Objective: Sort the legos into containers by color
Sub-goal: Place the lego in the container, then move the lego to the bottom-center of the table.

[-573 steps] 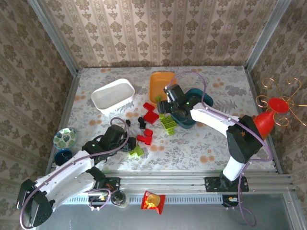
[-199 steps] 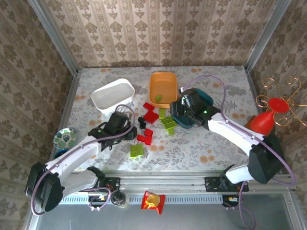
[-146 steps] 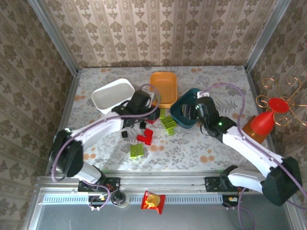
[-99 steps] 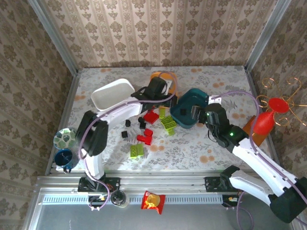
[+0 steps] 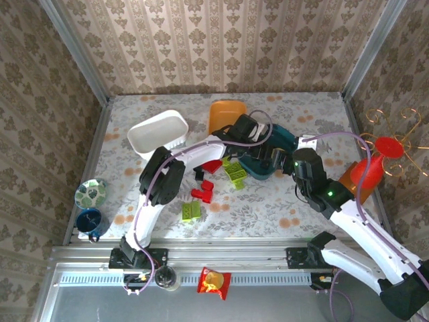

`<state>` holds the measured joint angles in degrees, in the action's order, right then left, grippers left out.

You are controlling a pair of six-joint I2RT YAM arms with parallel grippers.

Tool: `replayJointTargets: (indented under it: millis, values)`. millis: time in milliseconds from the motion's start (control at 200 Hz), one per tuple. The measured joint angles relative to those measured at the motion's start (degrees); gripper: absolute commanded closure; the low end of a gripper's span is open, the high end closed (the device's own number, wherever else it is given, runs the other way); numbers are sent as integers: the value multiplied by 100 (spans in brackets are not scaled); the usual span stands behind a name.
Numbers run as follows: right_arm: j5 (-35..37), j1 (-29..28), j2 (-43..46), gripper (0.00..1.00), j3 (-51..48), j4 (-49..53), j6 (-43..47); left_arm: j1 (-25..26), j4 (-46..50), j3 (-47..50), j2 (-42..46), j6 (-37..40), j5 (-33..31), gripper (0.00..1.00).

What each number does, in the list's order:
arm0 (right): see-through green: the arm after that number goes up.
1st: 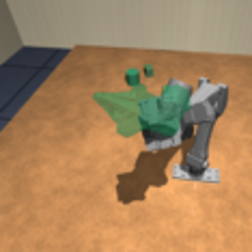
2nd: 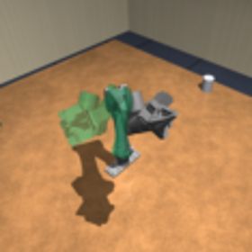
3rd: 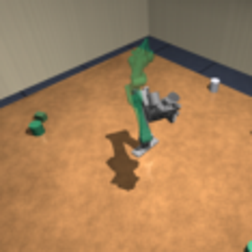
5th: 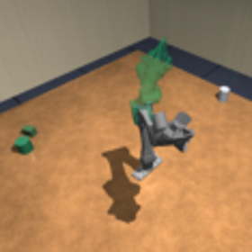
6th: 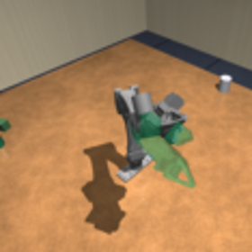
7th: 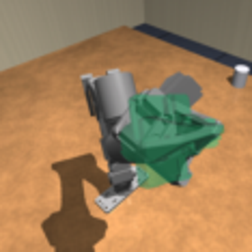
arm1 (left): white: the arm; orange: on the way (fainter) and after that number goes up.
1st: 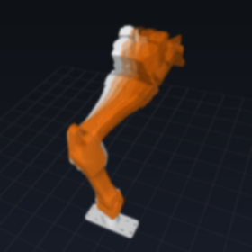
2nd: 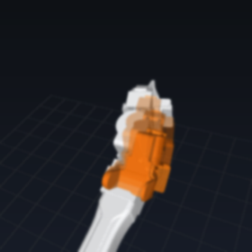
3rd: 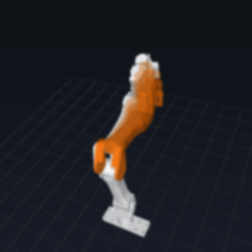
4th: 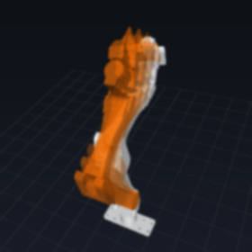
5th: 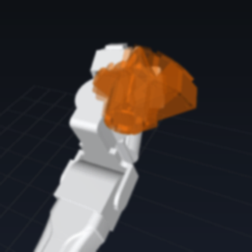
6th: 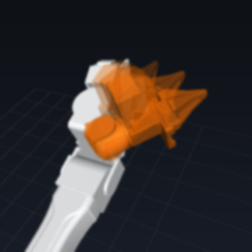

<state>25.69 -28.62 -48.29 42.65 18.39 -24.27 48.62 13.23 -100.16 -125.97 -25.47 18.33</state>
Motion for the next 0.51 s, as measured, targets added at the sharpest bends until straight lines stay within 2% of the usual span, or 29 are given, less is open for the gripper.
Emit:
replayJointTargets:
  millis: [180, 385, 505]
  values:
    - [-210, 0, -234, 23, 0, -31, 2, -352, -387, 1182, 1054, -87, -37, 34]
    - [-997, -37, -828, 24, 26, -201, 28, -629, -837, 2881, 3239, -107, -450, 28]
    - [-1412, -483, -1646, 24, 234, -282, 160, -566, -999, 3993, 4568, -92, -828, 23]
